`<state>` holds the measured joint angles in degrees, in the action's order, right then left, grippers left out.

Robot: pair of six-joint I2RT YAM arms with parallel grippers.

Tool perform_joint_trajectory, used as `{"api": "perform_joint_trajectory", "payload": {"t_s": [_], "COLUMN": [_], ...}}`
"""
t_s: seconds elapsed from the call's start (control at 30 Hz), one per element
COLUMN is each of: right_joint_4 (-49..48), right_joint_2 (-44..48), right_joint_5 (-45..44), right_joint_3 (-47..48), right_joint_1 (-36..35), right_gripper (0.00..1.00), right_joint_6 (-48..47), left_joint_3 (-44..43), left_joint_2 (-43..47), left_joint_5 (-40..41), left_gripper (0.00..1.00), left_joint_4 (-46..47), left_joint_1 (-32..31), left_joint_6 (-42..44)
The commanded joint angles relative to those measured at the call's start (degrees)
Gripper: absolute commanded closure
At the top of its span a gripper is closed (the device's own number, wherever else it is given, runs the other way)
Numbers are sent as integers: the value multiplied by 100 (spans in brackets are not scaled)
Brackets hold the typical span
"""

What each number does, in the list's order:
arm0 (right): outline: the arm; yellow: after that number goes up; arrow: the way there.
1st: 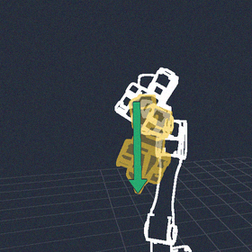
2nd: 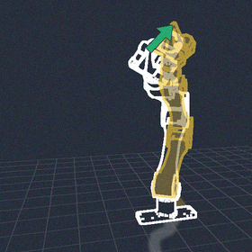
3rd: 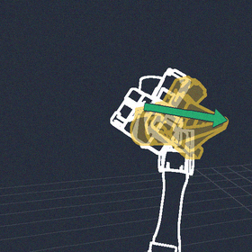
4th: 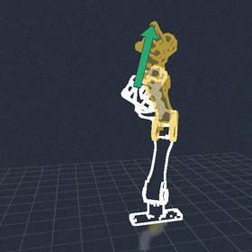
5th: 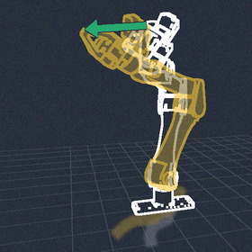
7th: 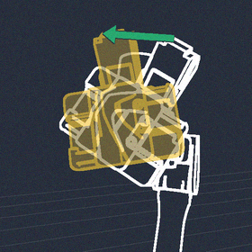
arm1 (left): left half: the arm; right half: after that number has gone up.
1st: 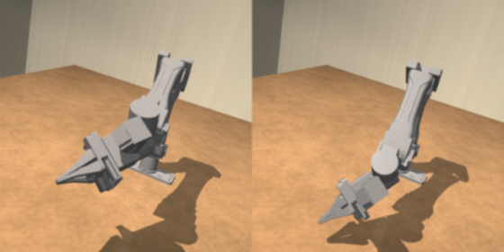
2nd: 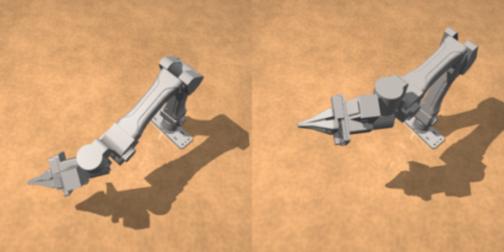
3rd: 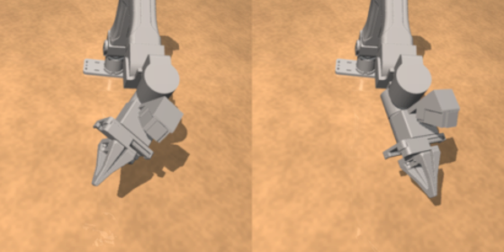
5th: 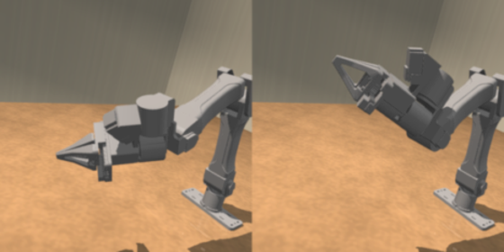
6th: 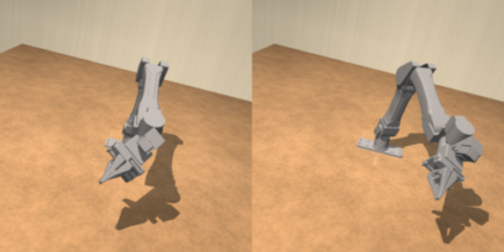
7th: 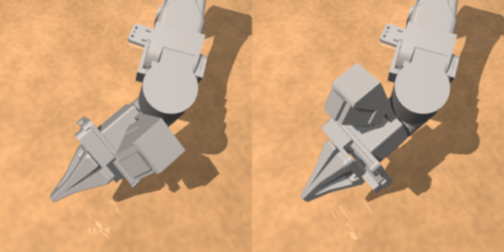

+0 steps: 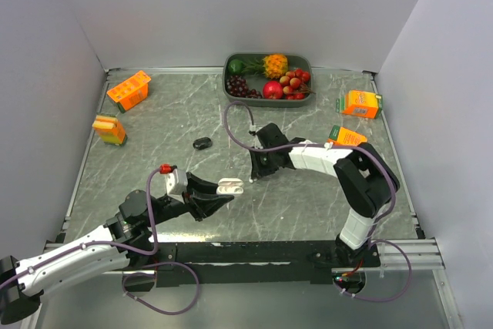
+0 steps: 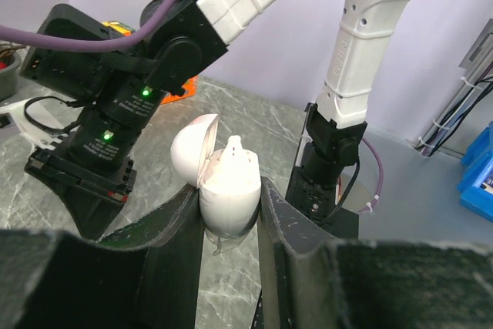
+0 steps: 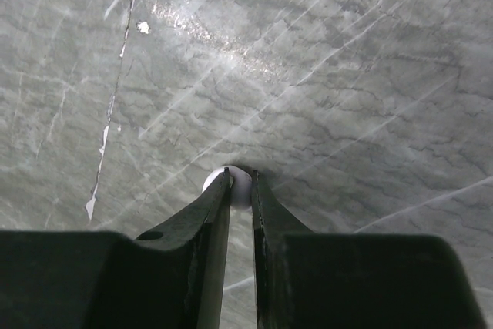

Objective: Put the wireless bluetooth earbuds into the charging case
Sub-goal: Pick up the earbud from the center of the board.

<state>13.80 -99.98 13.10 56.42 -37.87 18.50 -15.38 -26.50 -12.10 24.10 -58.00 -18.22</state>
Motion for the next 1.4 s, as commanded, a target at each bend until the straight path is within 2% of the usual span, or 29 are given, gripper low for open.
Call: {"api": "perform_joint_trajectory", "payload": {"t_s": [0.0, 0.17, 0.33, 0.6, 0.83, 1.0, 1.2, 1.37], "right_joint_4": [-281, -466, -212, -123, -544, -931, -1678, -1758], "right_joint_2": [724, 2227, 3625, 4864, 5594, 5859, 5763, 5368], "right_joint_5": [-88, -624, -1300, -3005, -4007, -4289, -4790, -5027], "right_joint_3": [-263, -544, -501, -448, -694, -826, -1002, -818], "right_joint_1": [25, 8, -141, -1424, -2294, -2778, -3428, -3605], "right_gripper": [100, 100, 100, 100, 100, 100, 100, 100], "right_joint_6": [215, 549, 787, 488, 260, -74, -444, -418], "left_joint_3": [-36, -71, -88, -36, -220, -317, -317, -378], "left_joint_2": [31, 84, 49, -600, -1454, -1761, -1999, -2271], "left_joint_5": [41, 225, 637, 1552, 1675, 1658, 1676, 1614], "left_gripper": [99, 99, 99, 99, 99, 99, 99, 99], "left_joint_4": [157, 95, 244, 1219, 2098, 2458, 2968, 3294], "left_joint_1": [-19, -19, -27, -19, -19, -27, -27, -19], "left_joint_6": [-85, -33, 29, 73, 99, 160, 310, 442]}}
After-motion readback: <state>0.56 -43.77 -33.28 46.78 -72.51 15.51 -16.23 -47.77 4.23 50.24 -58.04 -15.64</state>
